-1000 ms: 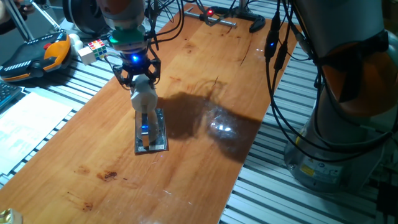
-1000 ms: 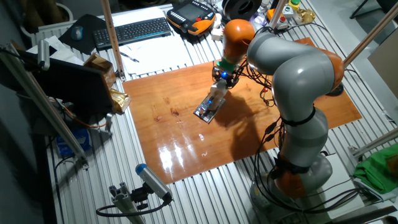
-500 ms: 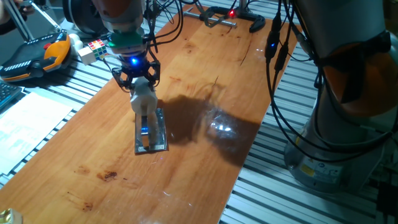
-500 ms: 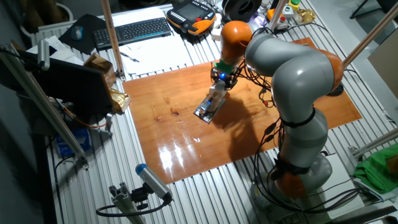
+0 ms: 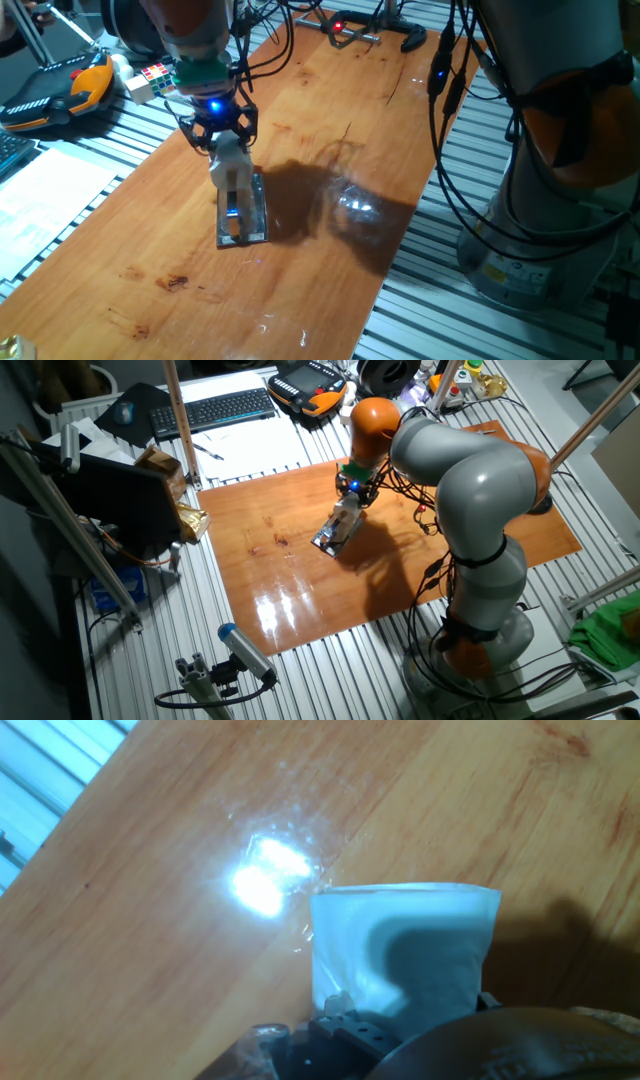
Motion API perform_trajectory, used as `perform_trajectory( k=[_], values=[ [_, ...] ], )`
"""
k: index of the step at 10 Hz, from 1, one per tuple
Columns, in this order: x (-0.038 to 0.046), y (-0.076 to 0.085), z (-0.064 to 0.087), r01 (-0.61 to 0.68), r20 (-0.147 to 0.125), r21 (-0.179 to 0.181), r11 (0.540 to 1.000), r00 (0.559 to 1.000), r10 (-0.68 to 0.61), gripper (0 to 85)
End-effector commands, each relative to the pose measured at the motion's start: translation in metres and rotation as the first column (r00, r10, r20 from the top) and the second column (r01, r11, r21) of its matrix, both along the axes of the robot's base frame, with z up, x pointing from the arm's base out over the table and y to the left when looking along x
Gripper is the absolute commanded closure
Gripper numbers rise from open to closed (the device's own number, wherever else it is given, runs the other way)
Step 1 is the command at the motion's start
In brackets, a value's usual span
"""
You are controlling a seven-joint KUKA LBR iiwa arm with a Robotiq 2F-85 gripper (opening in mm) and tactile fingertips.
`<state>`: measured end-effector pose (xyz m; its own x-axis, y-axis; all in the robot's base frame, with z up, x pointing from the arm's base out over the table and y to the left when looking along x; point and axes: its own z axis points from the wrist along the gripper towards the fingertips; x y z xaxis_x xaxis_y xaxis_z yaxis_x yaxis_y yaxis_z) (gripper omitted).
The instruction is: Put the toilet paper on its holder
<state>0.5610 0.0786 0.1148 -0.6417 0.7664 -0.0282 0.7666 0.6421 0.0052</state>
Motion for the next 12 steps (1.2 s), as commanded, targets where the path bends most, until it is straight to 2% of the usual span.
perform_trajectory(
  k=[1, 12],
  values=[
    [-0.0017, 0.003, -0.001, 0.002, 0.001, -0.002, 1.0, 1.0, -0.002, 84.3],
    [-0.0096, 0.023, -0.003, 0.026, 0.004, -0.007, 1.0, 1.0, -0.026, 84.3]
  ],
)
